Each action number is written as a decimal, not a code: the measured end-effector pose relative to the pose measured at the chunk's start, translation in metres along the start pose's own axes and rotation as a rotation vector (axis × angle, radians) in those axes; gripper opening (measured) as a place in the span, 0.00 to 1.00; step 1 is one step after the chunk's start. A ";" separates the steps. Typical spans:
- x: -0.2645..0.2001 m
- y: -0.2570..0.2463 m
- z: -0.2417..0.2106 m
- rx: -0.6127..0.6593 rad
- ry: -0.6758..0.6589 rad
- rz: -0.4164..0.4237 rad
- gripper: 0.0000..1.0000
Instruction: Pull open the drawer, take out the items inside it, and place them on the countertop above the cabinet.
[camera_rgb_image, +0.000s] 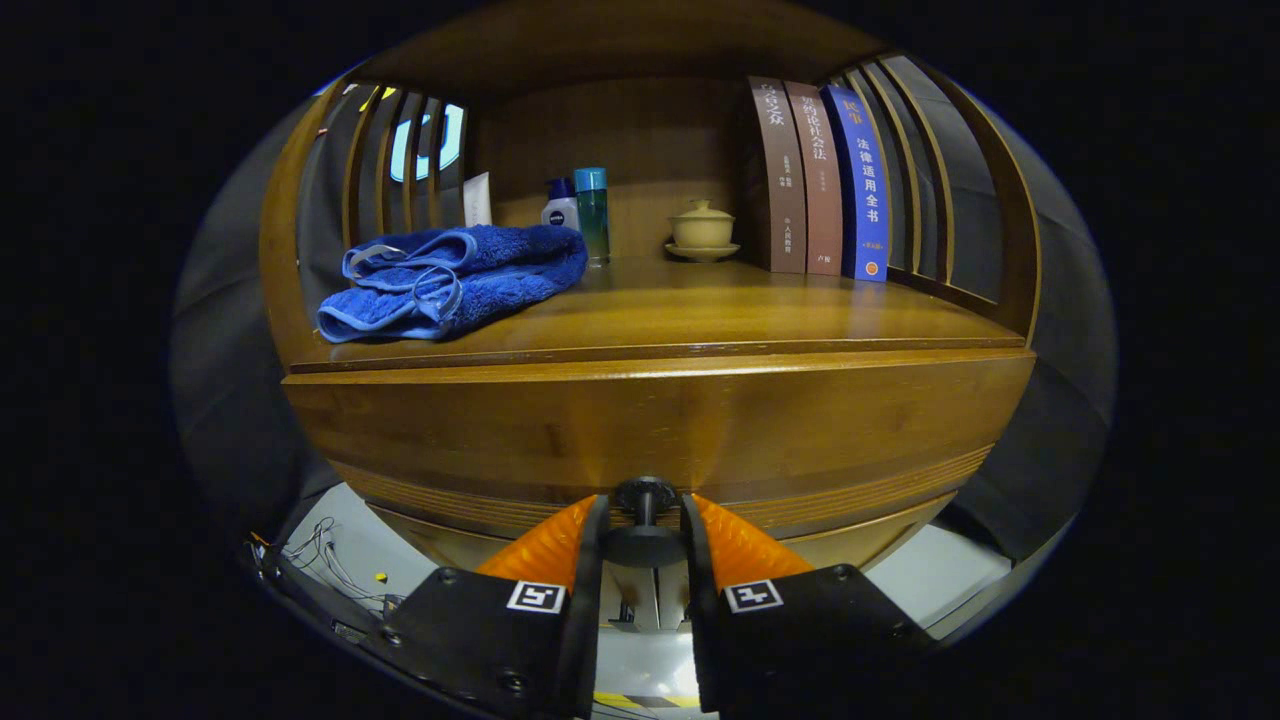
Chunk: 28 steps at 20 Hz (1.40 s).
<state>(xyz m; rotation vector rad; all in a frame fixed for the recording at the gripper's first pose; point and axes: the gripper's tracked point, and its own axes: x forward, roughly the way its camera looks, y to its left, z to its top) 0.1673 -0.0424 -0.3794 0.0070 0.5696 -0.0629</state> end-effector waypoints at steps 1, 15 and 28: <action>-0.003 0.001 -0.001 0.008 0.001 0.002 0.43; -0.095 0.000 -0.042 0.032 0.051 0.021 0.43; -0.169 -0.002 -0.087 0.051 0.118 0.021 0.43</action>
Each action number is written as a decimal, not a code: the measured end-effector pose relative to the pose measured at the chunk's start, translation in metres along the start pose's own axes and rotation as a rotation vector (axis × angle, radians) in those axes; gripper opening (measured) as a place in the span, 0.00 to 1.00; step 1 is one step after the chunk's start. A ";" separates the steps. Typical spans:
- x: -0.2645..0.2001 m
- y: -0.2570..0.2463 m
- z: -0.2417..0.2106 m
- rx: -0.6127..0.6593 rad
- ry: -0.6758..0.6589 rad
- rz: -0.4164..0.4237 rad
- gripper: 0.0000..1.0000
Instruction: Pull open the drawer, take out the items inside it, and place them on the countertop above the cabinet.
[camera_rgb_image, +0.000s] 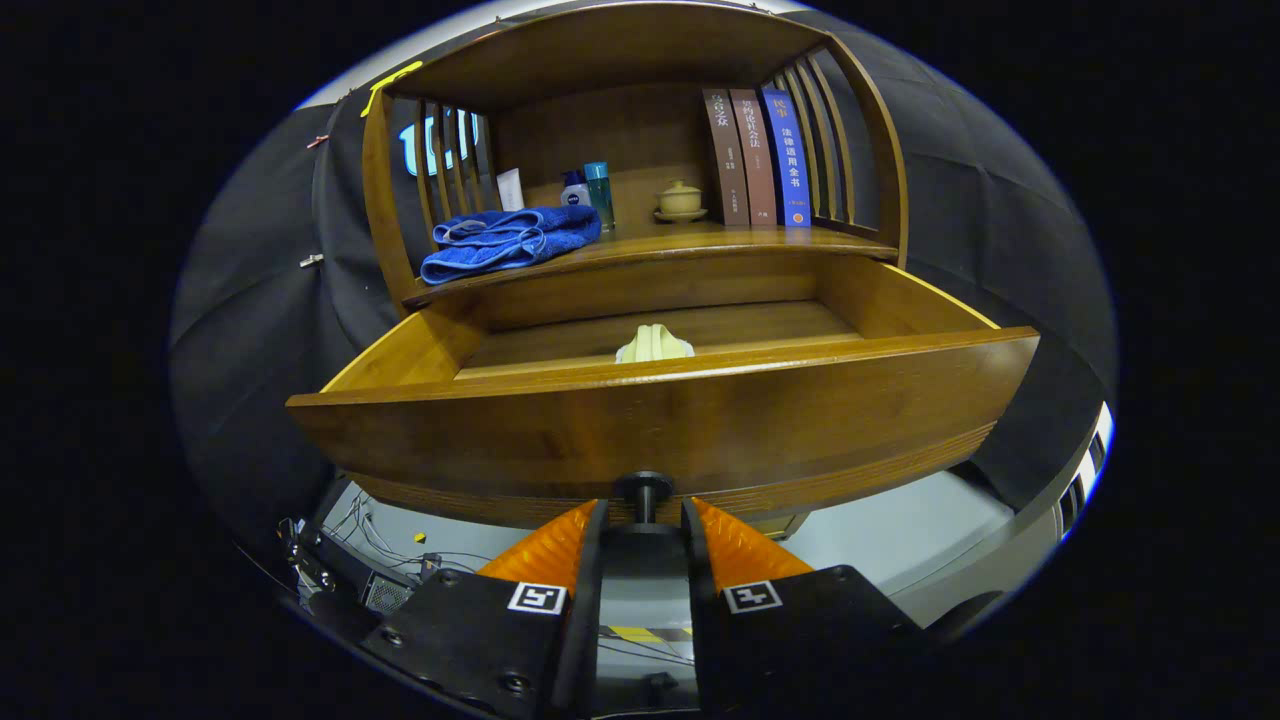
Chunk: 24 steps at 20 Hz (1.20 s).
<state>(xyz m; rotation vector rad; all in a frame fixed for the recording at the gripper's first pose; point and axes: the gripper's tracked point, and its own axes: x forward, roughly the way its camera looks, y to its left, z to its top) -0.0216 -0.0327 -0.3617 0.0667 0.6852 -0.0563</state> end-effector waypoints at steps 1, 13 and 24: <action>-0.004 0.001 0.002 0.007 -0.017 0.003 0.43; -0.021 -0.003 0.011 0.024 -0.043 0.003 0.90; -0.009 0.020 0.158 -0.016 -0.111 0.016 0.99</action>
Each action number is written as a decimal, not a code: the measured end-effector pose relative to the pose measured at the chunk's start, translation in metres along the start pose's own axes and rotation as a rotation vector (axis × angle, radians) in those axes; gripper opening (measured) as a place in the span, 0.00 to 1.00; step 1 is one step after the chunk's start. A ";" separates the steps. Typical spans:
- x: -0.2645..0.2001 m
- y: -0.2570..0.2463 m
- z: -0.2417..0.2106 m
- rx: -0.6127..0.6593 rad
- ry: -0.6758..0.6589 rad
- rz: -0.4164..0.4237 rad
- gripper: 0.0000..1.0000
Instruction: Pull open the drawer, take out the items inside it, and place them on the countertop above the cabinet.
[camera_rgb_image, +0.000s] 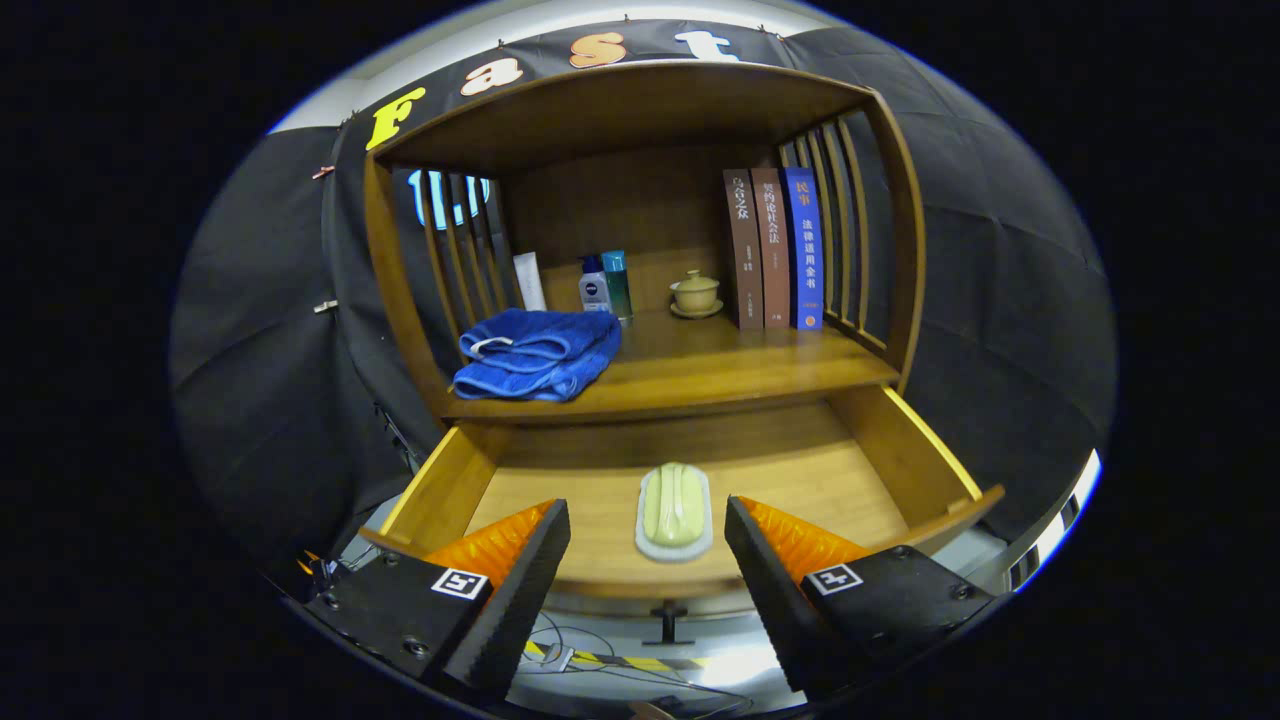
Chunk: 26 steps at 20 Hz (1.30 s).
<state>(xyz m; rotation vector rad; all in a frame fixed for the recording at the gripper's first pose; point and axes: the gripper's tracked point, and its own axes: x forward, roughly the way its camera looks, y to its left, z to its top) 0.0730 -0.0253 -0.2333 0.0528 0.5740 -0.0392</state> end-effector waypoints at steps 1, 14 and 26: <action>0.015 0.001 0.001 0.000 0.035 -0.004 1.00; 0.126 -0.021 -0.063 0.025 0.482 -0.094 0.98; 0.143 -0.030 -0.086 -0.035 0.558 -0.124 0.33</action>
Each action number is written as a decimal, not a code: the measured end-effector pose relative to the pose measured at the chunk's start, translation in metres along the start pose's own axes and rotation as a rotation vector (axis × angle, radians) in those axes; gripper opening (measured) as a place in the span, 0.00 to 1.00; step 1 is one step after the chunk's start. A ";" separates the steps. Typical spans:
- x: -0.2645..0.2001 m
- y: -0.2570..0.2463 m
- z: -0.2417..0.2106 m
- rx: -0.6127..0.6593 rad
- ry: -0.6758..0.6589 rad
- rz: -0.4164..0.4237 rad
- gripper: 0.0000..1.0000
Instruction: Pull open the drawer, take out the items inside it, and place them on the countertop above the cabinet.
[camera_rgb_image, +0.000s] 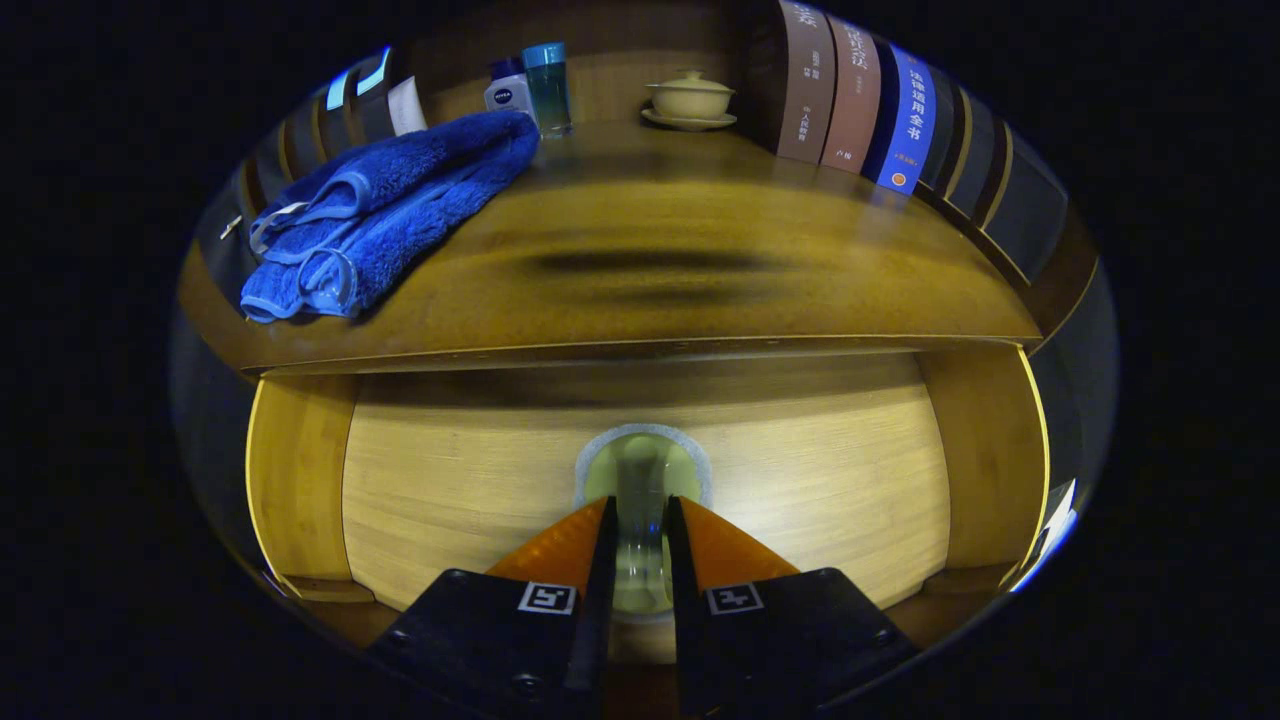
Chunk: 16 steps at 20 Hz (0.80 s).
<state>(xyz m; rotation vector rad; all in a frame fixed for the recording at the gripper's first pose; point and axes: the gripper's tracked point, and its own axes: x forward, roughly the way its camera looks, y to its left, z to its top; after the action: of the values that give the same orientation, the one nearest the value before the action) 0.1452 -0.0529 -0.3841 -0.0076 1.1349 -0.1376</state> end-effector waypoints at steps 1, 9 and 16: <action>-0.001 0.000 0.000 0.000 -0.004 0.002 0.32; -0.047 -0.002 0.005 0.012 -0.140 0.016 0.32; -0.051 -0.006 0.010 0.014 -0.183 0.009 0.24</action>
<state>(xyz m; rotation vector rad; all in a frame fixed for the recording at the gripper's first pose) 0.1327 -0.0539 -0.3334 -0.0027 0.9514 -0.1338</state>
